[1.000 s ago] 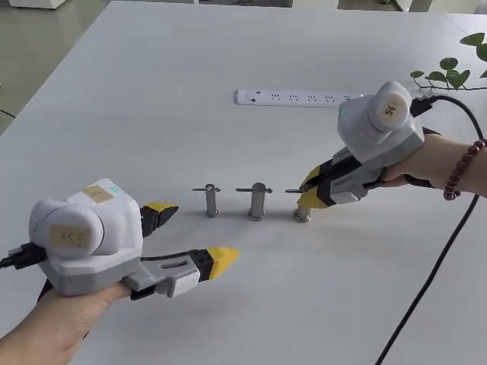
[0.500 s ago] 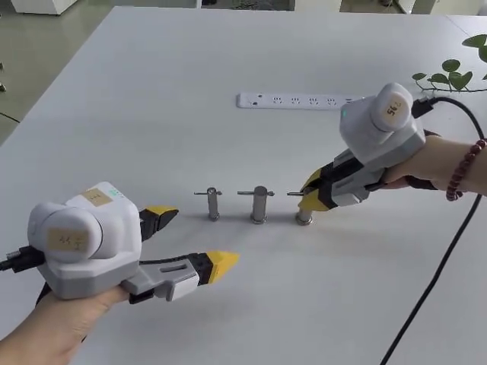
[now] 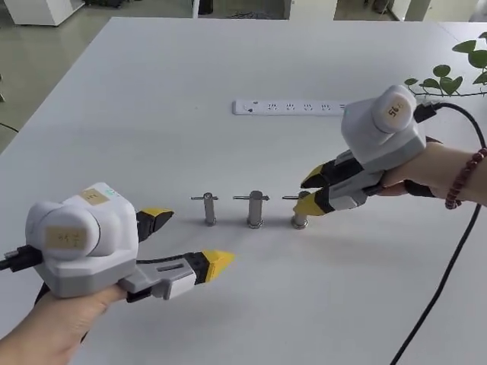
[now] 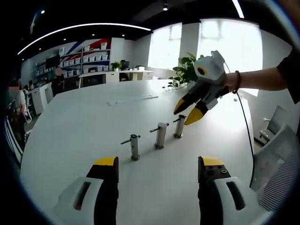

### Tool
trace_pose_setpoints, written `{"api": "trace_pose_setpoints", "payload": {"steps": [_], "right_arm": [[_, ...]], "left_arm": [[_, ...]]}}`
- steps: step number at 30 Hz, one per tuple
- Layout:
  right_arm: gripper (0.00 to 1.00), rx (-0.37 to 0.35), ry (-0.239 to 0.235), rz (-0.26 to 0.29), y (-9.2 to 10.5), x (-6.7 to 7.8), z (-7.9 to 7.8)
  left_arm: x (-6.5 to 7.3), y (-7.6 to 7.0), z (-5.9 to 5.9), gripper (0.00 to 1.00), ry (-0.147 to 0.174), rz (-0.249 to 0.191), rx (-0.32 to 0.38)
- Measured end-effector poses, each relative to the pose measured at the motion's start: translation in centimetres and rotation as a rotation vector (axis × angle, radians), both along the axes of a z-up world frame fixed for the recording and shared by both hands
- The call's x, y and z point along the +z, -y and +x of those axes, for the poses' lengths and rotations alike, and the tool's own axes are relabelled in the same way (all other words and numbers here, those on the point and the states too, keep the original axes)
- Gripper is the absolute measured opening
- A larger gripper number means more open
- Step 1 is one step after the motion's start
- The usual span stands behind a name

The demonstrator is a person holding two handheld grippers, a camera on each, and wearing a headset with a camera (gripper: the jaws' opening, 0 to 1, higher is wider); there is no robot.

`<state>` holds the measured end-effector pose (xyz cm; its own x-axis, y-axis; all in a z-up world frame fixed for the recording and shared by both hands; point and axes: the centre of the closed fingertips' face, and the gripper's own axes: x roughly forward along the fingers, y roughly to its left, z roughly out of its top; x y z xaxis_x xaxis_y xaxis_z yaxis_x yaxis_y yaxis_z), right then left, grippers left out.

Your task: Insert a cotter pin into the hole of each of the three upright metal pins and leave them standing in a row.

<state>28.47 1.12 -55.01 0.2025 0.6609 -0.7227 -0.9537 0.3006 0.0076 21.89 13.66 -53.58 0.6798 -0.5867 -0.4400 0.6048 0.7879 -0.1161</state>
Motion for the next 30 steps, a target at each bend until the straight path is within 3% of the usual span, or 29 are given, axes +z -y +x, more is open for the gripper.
{"api": "trace_pose_setpoints", "payload": {"steps": [5, 8, 11, 14, 19, 20, 21, 24, 26, 29, 30], "right_arm": [[0.32, -0.130, 0.013, 0.083, 0.1, 1.1, 0.2], [0.34, -0.151, 0.028, 0.091, 0.2, 1.5, -0.5], [0.36, -0.196, 0.040, 0.105, 0.2, 2.0, -1.1], [0.37, -0.239, 0.057, 0.128, 0.3, 2.7, -1.3], [0.38, -0.390, 0.073, 0.174, 0.9, 3.7, -1.7], [0.38, -0.389, 0.075, 0.179, 0.8, 3.7, -1.9], [0.38, -0.438, 0.066, 0.208, 0.9, 3.9, -1.9], [0.39, -0.490, 0.048, 0.228, 1.2, 3.7, -2.2], [0.39, -0.485, 0.050, 0.232, 1.2, 3.7, -2.5], [0.41, -0.544, 0.028, 0.322, 0.8, 3.8, -3.1], [0.42, -0.542, 0.036, 0.307, 0.9, 3.5, -3.3]], "left_arm": [[0.3, -0.1, 0.1, 0.68, 0.000, 0.001, 0.015], [0.6, -0.1, 0.2, 0.68, 0.000, -0.004, 0.025], [0.6, -0.1, 0.3, 0.68, 0.001, 0.022, 0.028], [0.9, -0.1, 0.3, 0.68, -0.001, 0.009, 0.042], [1.1, -0.3, 0.5, 0.67, 0.009, 0.044, 0.071], [1.2, -0.3, 0.5, 0.67, 0.011, 0.049, 0.075], [1.3, -0.3, 0.5, 0.67, 0.011, 0.047, 0.081], [1.4, -0.3, 0.5, 0.67, 0.003, 0.035, 0.098], [1.4, -0.3, 0.5, 0.67, 0.003, 0.036, 0.103], [1.4, -0.5, 0.5, 0.67, -0.002, 0.032, 0.129], [1.4, -0.6, 0.5, 0.68, -0.002, 0.034, 0.137]]}}
